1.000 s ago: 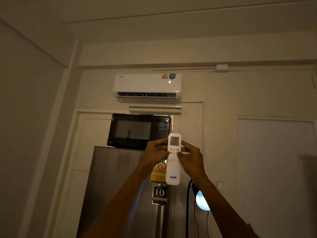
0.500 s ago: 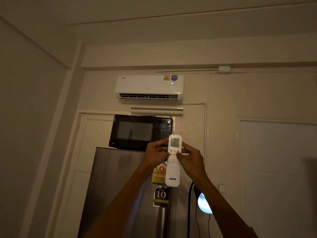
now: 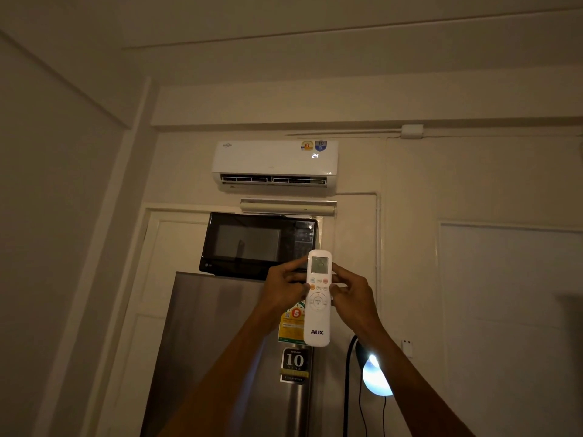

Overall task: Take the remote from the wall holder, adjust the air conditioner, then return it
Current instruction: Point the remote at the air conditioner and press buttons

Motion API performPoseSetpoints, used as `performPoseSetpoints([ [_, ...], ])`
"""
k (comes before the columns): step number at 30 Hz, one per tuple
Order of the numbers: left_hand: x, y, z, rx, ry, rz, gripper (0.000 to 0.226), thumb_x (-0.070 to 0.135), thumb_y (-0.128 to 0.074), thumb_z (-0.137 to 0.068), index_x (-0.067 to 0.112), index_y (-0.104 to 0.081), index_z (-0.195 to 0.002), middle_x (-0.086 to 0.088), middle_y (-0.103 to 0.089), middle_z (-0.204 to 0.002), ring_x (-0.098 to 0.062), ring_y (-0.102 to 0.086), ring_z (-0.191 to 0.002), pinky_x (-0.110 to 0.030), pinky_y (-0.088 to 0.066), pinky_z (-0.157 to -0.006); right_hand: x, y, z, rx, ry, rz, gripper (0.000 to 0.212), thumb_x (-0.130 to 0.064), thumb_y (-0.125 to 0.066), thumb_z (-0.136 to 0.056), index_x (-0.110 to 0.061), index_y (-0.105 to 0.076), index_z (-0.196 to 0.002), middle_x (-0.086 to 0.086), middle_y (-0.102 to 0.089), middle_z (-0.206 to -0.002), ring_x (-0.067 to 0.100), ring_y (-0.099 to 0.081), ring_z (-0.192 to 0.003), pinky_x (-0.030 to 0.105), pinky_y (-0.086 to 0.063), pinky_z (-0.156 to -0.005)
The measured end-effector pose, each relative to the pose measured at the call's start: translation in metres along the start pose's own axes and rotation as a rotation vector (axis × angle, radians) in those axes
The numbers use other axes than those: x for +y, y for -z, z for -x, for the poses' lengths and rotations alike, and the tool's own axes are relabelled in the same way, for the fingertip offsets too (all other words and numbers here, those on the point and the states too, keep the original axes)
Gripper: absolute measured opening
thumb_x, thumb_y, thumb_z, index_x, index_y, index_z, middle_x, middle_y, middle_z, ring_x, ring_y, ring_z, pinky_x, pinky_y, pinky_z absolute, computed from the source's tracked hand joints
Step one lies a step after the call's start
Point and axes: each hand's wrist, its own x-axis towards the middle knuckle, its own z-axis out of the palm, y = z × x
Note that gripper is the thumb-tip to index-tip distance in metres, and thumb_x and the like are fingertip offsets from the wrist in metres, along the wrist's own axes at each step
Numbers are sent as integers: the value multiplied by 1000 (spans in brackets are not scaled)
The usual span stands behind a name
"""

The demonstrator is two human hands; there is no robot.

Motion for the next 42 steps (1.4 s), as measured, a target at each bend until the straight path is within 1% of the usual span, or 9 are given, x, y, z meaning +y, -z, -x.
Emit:
performPoseSetpoints([
  [2,0,0,0,1,2,5,59,-9,-64,-80,16,-52,-132,-16,-66,-122,-14,-66,-93,-14,-57,-56,1,0,1,6,5,0,40,-18,-61,-86,-18,-55,-126,10,-66,-119,17,-64,-96,37,-58,-81],
  [9,1,-1,4,2,8,24,59,-8,-63,-80,16,-51,-133,-15,-67,-119,-14,-66,-90,-14,-57,-56,0,0,2,11,-4,-1,42,-16,-62,-85,-17,-55,-127,8,-66,-117,22,-66,-98,45,-58,-84],
  [14,-1,-1,5,3,2,19,58,-7,-64,-80,16,-52,-131,-15,-67,-119,-6,-67,-82,-14,-57,-56,0,0,5,5,-4,3,42,-16,-64,-84,-17,-55,-126,-4,-61,-110,16,-64,-96,38,-58,-81],
  [20,-4,-1,4,3,2,13,58,-5,-66,-80,17,-52,-131,-13,-67,-118,-7,-68,-85,-16,-57,-57,4,1,3,1,-10,1,42,-14,-62,-85,-16,-55,-127,10,-67,-117,22,-67,-98,42,-59,-82],
  [23,-4,-2,4,-4,5,20,58,-5,-66,-80,19,-52,-131,-14,-67,-118,-6,-68,-83,-15,-57,-56,4,2,3,1,-12,-6,42,-12,-61,-86,-16,-54,-128,12,-67,-116,22,-66,-97,44,-58,-83],
  [25,-4,-2,4,-12,9,26,59,-5,-65,-80,19,-52,-131,-14,-68,-117,-7,-68,-83,-15,-57,-57,4,2,3,3,-8,-15,40,-13,-61,-86,-16,-56,-126,12,-67,-115,19,-65,-94,42,-58,-82],
  [31,-6,-1,3,-13,8,12,61,-4,-66,-79,21,-50,-133,-14,-69,-113,-9,-70,-84,-17,-57,-58,8,2,1,-5,-22,-28,38,-11,-58,-88,-19,-56,-125,7,-67,-113,14,-65,-88,23,-56,-69],
  [34,-7,-2,3,-15,-5,1,61,-4,-66,-80,21,-50,-133,-13,-69,-114,-7,-70,-81,-16,-57,-57,9,1,1,0,-21,-35,39,-12,-59,-87,-20,-55,-125,3,-66,-110,13,-65,-88,25,-57,-70],
  [42,-6,0,3,-22,-8,-7,61,-5,-64,-81,20,-49,-134,-15,-69,-114,-4,-70,-75,-15,-56,-56,8,0,1,10,-11,-53,36,-11,-59,-87,-30,-53,-117,-3,-63,-104,6,-63,-82,22,-55,-67],
])
